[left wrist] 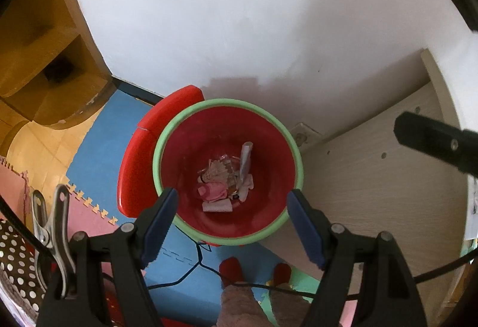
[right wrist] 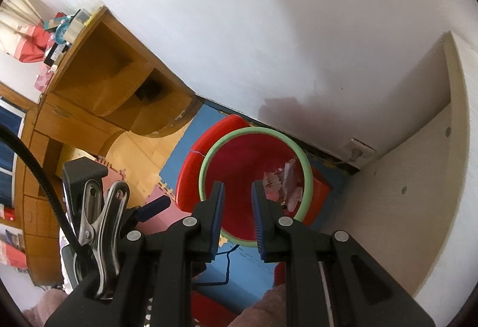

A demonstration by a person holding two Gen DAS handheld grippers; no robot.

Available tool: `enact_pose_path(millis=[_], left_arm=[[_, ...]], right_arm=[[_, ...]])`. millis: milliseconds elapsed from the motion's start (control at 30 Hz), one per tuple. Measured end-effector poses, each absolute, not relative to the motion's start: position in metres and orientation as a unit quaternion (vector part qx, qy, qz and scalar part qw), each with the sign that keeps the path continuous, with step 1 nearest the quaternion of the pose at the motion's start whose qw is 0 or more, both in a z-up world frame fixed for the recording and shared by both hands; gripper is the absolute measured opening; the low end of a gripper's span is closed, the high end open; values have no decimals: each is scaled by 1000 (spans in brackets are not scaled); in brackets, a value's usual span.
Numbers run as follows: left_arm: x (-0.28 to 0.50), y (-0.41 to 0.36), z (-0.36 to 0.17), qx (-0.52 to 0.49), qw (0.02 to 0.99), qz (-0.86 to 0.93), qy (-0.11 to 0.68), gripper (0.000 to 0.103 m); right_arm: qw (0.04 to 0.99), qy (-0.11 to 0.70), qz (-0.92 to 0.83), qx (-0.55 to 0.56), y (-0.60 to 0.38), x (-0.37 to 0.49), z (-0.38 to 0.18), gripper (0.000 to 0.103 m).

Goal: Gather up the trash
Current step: 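Move both open tools away from the bucket toward the table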

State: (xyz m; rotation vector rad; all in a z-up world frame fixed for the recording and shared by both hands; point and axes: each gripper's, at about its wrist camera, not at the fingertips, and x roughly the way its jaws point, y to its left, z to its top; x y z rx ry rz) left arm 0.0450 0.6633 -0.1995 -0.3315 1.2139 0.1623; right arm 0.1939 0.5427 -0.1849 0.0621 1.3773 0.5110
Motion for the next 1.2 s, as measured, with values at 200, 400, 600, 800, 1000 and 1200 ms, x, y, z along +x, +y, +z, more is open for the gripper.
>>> enact_pose_path(millis=[200,400,600,800,1000,1200], left_arm=[[25,662,-176,-162,814,83,552,79],[4,661,-149,-163,820,96,540,79],[-18,658,-118,-160,829,108,525,79],[-44,646,-86,-148,837,122,513,79],[-62,617,-57,-122,843,125,509,79],[-79,580,-35,-110,847,127,505,79]], right_arm=[[747,619,240,37,534,180,-169,19],[752,607,253,38,530,161,-148,19],[765,584,270,34,524,139,-115,19],[772,561,297,39,515,115,-80,20],[776,541,322,46,497,92,-49,20],[784,520,334,54,467,66,-20,20]])
